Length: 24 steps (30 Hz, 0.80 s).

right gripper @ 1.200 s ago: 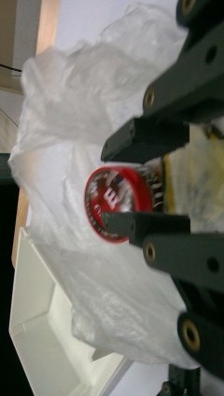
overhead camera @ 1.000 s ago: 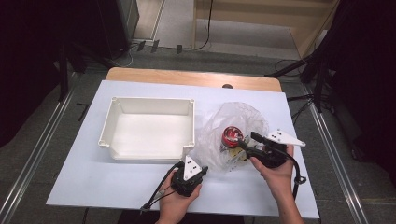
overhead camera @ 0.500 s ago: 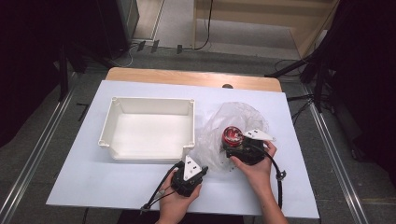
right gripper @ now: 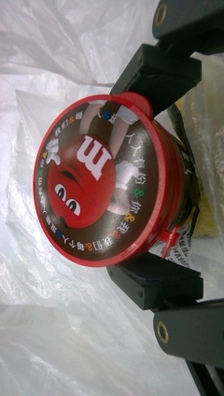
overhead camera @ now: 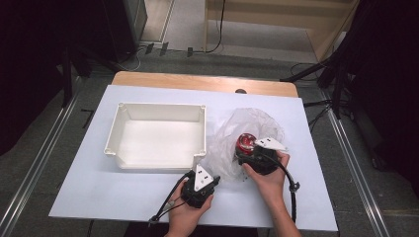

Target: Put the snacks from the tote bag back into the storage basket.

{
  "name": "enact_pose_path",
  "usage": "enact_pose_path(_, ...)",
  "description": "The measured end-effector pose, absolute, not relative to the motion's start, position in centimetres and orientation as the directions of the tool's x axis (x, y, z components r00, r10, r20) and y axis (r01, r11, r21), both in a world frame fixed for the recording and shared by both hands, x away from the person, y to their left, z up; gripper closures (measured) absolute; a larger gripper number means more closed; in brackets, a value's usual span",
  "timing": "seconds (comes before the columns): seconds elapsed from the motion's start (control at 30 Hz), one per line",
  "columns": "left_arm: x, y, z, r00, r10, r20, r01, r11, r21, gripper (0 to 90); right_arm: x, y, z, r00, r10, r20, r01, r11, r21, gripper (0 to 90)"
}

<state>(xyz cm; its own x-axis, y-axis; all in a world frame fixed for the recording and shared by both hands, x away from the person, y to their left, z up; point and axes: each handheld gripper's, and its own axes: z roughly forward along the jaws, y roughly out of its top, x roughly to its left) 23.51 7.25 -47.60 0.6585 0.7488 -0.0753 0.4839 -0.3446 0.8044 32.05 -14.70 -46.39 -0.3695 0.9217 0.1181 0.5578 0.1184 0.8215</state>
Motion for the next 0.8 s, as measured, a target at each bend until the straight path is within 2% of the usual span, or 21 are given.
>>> enact_pose_path(0.13, 23.7, 7.4, -47.6, 0.653, 0.751, -0.1, 0.502, -0.33, 0.8, 90.0, 31.5, -14.9, -45.6, -0.385, 0.916, 0.111, 0.539, 0.126, 0.833, 26.0)
enact_pose_path(0.8, 23.6, 7.4, -47.6, 0.649, 0.755, -0.091, 0.493, -0.327, 0.806, 90.0, 29.8, -16.5, -40.6, -0.438, 0.889, 0.136, 0.477, 0.102, 0.873, 26.0)
